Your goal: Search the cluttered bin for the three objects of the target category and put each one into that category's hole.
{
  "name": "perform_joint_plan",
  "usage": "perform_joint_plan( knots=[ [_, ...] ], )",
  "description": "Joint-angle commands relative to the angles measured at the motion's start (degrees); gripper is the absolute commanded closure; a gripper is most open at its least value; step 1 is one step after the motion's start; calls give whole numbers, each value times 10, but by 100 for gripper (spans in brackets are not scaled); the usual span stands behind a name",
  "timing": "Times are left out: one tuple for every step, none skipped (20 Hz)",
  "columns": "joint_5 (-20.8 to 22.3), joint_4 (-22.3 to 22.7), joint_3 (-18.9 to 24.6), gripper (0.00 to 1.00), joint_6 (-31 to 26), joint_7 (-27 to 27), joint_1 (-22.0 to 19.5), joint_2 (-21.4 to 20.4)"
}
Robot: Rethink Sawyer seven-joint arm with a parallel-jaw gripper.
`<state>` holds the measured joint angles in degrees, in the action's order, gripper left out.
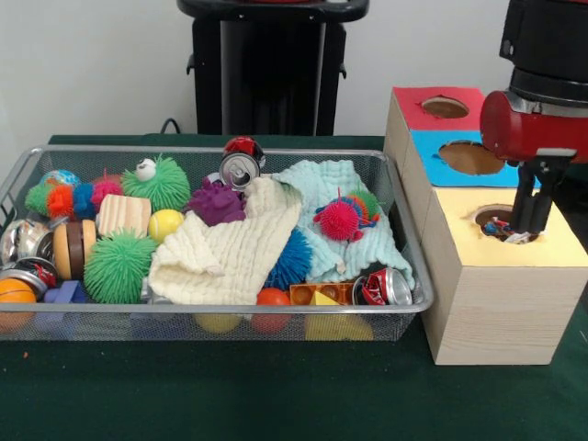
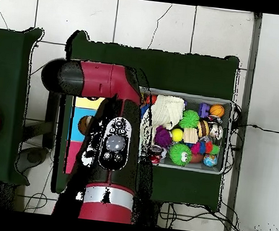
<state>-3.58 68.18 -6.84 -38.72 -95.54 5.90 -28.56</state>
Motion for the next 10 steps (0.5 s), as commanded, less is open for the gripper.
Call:
perform_joint_plan(
  knots=[
    [-39,51,61,100,-15,-102,-18,20],
    [-46,46,63,100,-30,-104,-17,25],
    [-50,44,65,100,-56,-98,-18,27],
    [-54,33,65,100,-98,-97,-16,38],
    [-54,21,62,100,-136,-95,-15,46],
    [-52,7,60,100,-180,-90,-14,55],
    [-50,-8,55,100,-220,-90,-13,63],
    [-43,-26,46,100,-259,-92,-8,73],
    [-44,-39,45,100,-288,-95,-9,81],
    [-40,-53,42,100,-313,-98,-8,90]
  ],
)
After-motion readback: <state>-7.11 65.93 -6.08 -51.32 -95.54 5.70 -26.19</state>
